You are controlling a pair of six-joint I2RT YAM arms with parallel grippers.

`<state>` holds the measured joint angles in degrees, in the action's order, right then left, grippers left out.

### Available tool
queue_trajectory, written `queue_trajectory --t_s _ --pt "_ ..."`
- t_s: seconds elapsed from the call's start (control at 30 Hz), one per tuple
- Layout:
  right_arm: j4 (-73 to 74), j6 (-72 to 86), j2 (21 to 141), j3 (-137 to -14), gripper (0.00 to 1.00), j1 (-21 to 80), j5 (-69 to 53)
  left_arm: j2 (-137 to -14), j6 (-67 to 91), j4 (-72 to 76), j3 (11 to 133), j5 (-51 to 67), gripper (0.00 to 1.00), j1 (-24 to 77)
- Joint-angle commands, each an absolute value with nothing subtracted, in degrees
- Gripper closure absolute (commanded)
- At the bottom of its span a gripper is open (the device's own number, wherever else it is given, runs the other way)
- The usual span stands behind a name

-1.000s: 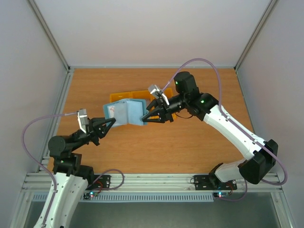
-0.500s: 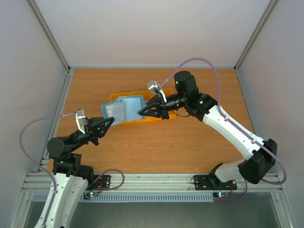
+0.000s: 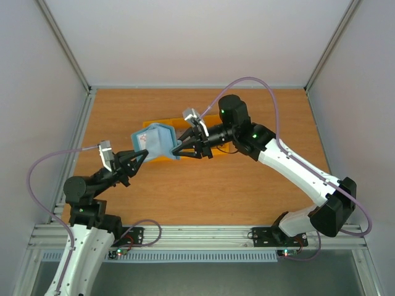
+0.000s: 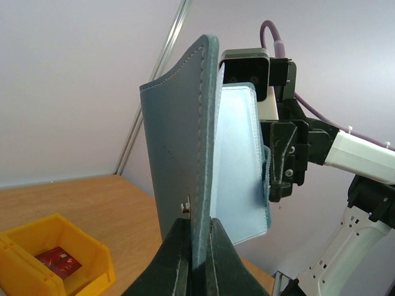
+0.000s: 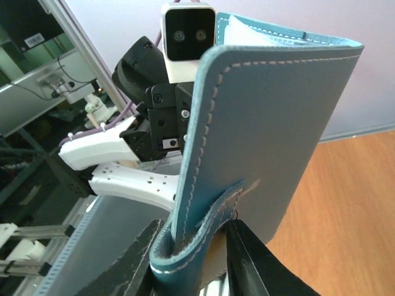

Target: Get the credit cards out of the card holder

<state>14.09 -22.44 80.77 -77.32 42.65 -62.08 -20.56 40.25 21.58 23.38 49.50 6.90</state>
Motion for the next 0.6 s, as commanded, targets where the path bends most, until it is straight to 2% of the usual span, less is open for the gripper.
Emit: queue_trajectory --t_s 0.0,0.03,0.17,0.27,0.4,0.57 --pt "12.50 -23.47 81.03 -78.84 0.69 43.68 -60.96 -20.34 40.83 22.69 22.94 50.07 1.00 7.65" --pt "12.76 -23.96 80.65 -78.76 0.66 43.68 -61.35 -20.32 41.01 22.67 22.85 49.92 1.00 7.65" --pt "14.41 -27.66 77.83 -78.35 0.43 43.48 -65.46 -20.15 41.31 22.21 22.34 49.33 1.00 7.65" --pt "14.39 -27.04 76.36 -78.83 0.35 42.90 -65.57 -20.04 40.89 22.11 22.11 49.43 1.00 7.65" --pt "12.00 -20.38 76.97 -80.60 0.36 40.60 -66.71 -19.65 40.44 22.58 22.30 50.13 1.00 7.65" --pt "10.30 -15.60 78.24 -80.81 0.48 39.98 -65.39 -19.17 40.45 22.63 22.39 50.21 1.00 7.65"
